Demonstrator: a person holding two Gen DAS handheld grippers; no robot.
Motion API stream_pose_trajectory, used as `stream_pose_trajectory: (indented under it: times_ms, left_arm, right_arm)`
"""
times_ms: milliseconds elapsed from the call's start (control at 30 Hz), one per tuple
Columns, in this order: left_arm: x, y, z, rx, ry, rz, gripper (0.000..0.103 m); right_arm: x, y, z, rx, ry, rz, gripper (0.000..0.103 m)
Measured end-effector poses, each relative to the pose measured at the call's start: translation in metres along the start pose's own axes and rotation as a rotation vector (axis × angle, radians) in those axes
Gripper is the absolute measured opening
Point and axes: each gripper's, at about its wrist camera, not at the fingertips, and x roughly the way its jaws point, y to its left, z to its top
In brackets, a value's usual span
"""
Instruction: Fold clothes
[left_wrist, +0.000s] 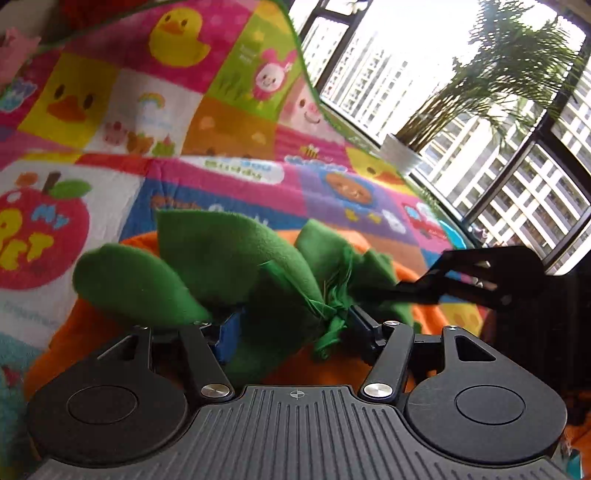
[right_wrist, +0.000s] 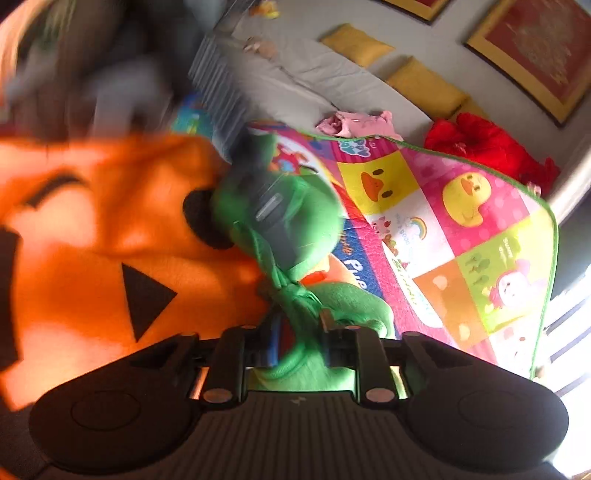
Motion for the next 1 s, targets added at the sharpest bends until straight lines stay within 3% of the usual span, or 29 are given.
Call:
stream_pose_trajectory:
  times_ms: [33, 133, 267, 400, 500, 600, 633, 767, 833, 1000]
  left_arm:
    - [0.004, 0.004, -0.005, -0.005, 0.005, 0.001, 0.061]
    - [0.001, 0.002, -0.011, 0.021, -0.015, 0.000, 0.062]
    - [-0.003, 0.004, -0.009, 0.011, -0.004, 0.004, 0.062]
    - [-0.023, -0.004, -0.006, 0.025, -0.021, 0.015, 0.066]
    - [-0.058, -0.013, 0.005, 0.095, -0.129, 0.009, 0.076]
    - [-0.079, -0.010, 0.022, 0.176, -0.236, 0.087, 0.092]
    - [-0.077, -0.005, 0.028, 0.185, -0.241, 0.112, 0.093]
    - [-0.037, 0.040, 0.038, 0.090, -0.121, 0.187, 0.091]
    - [-0.018, 0.055, 0.032, 0.062, -0.067, 0.198, 0.090]
    - [-0.005, 0.056, 0.022, 0.080, -0.042, 0.173, 0.082]
  right_arm:
    - [-0.008, -0.013, 0.002, 0.063, -0.016, 0.015, 0.045]
    - [-0.017, -0.055, 0.005, 0.270, -0.046, 0.026, 0.050]
    - [0.019, -0.089, -0.003, 0.482, 0.009, 0.017, 0.053]
    - [0.066, -0.074, -0.013, 0.372, 0.092, -0.043, 0.053]
    - [0.080, -0.061, -0.024, 0.324, 0.112, -0.074, 0.057]
    - [0.078, -0.060, -0.026, 0.330, 0.102, -0.080, 0.058]
    - [0.078, -0.061, -0.027, 0.340, 0.100, -0.077, 0.058]
    - [0.077, -0.072, -0.032, 0.432, 0.105, -0.048, 0.062]
    - [0.075, -0.078, -0.036, 0.478, 0.109, -0.044, 0.070]
    - [0.076, -0.086, -0.044, 0.558, 0.104, -0.004, 0.074]
